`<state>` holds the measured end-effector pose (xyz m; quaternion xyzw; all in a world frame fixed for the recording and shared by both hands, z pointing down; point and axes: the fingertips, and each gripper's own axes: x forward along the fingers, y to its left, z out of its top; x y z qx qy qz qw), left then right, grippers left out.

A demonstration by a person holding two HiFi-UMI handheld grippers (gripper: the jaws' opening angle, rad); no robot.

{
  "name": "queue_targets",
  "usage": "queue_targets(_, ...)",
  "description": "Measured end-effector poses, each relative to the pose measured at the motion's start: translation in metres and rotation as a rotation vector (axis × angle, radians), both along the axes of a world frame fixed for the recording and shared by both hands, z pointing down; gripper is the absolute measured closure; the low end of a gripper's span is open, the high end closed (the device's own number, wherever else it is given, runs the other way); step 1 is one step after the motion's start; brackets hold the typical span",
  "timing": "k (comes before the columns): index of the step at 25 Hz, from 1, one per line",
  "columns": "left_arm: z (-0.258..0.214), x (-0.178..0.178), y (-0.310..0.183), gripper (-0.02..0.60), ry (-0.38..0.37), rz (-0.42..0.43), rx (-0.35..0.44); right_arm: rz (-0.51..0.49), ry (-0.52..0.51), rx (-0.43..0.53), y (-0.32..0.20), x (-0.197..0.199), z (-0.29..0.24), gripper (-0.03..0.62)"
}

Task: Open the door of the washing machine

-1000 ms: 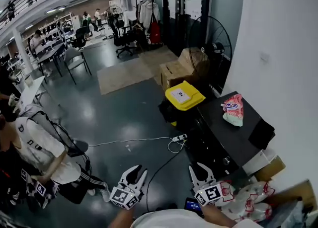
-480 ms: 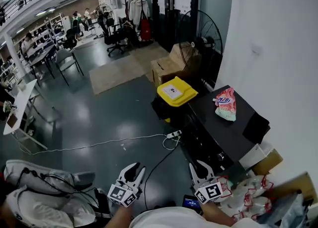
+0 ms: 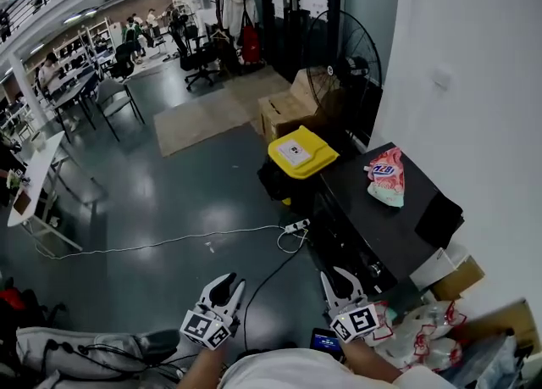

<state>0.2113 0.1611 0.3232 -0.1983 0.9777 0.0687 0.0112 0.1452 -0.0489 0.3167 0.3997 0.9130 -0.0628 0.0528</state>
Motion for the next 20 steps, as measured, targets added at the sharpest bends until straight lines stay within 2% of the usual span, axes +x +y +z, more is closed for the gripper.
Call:
queue_targets(11, 0.028, -0.023, 0.002, 0.466, 0.059, -0.034, 0.008, -0.025, 0.051, 0.006, -0.002, -0.034, 0.028, 0.520)
queue_targets(15, 0.035, -0.054, 0.007, 0.466, 0.061, -0.017, 0.007, -0.008, 0.054, 0.004, 0.002, -0.061, 0.033, 0.520)
queue_targets(20, 0.046, -0.118, 0.016, 0.466, 0.099, 0.026, 0.018, 0.033, 0.069, 0.023, 0.006, -0.113, 0.040, 0.519)
